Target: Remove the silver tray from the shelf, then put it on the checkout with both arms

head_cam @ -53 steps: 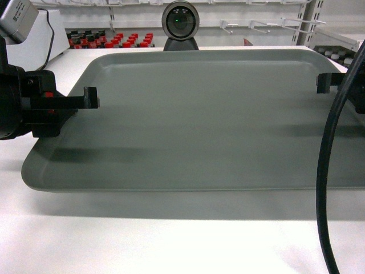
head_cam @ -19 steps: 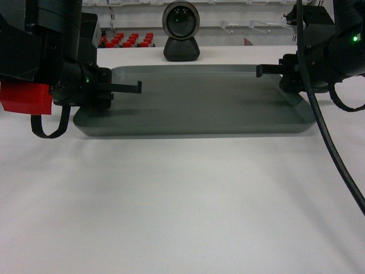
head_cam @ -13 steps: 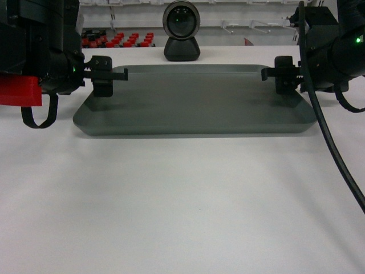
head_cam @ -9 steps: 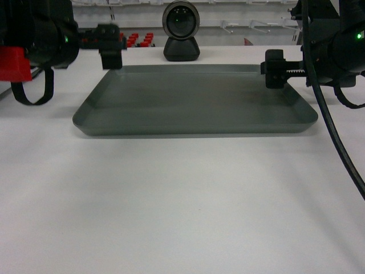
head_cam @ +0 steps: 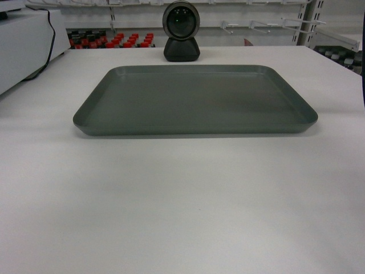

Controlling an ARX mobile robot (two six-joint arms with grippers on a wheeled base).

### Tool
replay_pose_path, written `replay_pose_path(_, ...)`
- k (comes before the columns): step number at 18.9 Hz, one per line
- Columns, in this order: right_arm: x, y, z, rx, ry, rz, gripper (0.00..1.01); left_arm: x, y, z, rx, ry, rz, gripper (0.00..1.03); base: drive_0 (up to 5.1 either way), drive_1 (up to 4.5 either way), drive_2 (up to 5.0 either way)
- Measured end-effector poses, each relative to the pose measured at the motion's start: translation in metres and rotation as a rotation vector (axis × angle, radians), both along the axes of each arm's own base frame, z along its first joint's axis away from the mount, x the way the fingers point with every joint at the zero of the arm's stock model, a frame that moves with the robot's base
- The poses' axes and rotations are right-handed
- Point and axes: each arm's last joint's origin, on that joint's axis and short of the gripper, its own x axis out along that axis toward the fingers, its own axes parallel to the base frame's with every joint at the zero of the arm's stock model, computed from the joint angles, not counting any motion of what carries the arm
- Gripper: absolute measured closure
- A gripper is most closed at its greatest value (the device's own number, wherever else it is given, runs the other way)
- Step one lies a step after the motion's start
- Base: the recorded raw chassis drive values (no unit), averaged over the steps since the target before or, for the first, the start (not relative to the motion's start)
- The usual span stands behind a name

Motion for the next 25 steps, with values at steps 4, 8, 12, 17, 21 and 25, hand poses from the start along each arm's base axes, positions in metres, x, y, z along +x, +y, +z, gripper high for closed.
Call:
replay_pose_path(4,-0.043,-0.011,0.0,0.046,-0.016,-0.042,0.03,-0.044,0.014,0.003,0.016,-0.008,0.042,0.05,0.0,0.0,0.0)
replay_pose_path(8,-0.093,-0.019,0.007,-0.032,-0.106,-0.096,0.27,-0.061,0.015,-0.008,0.048,-0.067,-0.095,0.19,0.0,0.0,0.0)
replay_pose_path(12,-0.143,-0.035,-0.029,-0.078,-0.089,-0.108,0.69,-0.101,0.03,-0.053,0.09,-0.046,-0.16,0.61,0.0,0.0,0.0)
replay_pose_path(17,-0.164,-0.039,-0.044,-0.085,-0.083,-0.104,0.91,-0.118,0.035,-0.069,0.09,-0.039,-0.162,0.83,0.0,0.0,0.0)
replay_pose_path(21,-0.171,-0.041,-0.05,-0.088,-0.077,-0.106,1.0,-0.124,0.036,-0.073,0.09,-0.041,-0.163,0.92,0.0,0.0,0.0)
replay_pose_path(25,-0.183,-0.048,-0.06,-0.09,-0.07,-0.087,0.99,-0.134,0.039,-0.081,0.092,-0.037,-0.163,1.01,0.0,0.0,0.0)
